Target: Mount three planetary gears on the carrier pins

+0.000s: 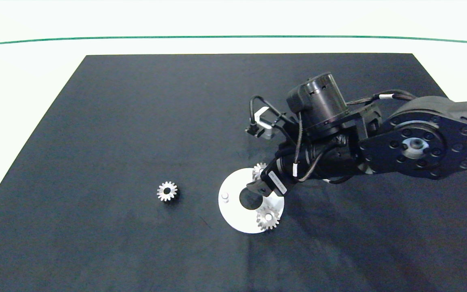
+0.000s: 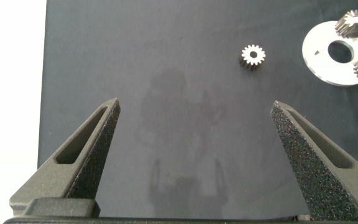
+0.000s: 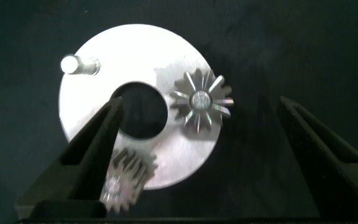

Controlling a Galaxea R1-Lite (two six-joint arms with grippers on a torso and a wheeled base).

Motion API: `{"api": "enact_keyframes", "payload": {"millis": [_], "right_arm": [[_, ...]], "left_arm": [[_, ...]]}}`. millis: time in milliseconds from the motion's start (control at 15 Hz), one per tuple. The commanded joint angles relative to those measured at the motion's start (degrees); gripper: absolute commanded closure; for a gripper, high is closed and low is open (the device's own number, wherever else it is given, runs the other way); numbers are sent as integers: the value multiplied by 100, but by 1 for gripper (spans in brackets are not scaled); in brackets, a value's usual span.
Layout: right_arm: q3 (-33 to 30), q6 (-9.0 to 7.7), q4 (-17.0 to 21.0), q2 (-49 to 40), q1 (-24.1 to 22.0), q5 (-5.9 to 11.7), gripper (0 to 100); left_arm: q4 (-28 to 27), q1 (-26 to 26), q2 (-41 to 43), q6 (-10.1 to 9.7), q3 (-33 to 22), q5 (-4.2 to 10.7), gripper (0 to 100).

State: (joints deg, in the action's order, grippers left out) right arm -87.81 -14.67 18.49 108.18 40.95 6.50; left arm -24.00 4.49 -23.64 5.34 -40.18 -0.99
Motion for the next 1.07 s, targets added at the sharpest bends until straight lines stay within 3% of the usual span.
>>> {"api": "enact_keyframes", "payload": {"millis": [67,200,400,467,600,733,867,933,1067], "right_arm": [[1029,60,5,-1642,-113,9,0],[1855,333,5,-2785,-526,27,0],[3261,350,5,-4314,-1634,45,0],[3648,342,14,-4789,-1915,45,0],[4140,280,181,-5694,-2346,45,0],[4149,262,849,-6212,-2434,36,0],[4140,271,902,-6371,-2460,27,0],[4140,271,902,-6371,-2478,27,0],[4079,271,902,-6344,-2486,27,0]], "left_arm": [[-17,0,17,-33,45,2,0],[-17,0,8,-42,54,2,0],[-17,17,-9,-33,63,-42,0],[-17,114,8,-42,98,-156,0],[71,334,-1,-51,344,-218,0],[1100,597,-238,2,959,-218,0],[2488,641,-730,152,1671,-244,0],[2778,712,-941,160,1794,-262,0],[2840,1142,-1319,134,1794,-253,0]]}}
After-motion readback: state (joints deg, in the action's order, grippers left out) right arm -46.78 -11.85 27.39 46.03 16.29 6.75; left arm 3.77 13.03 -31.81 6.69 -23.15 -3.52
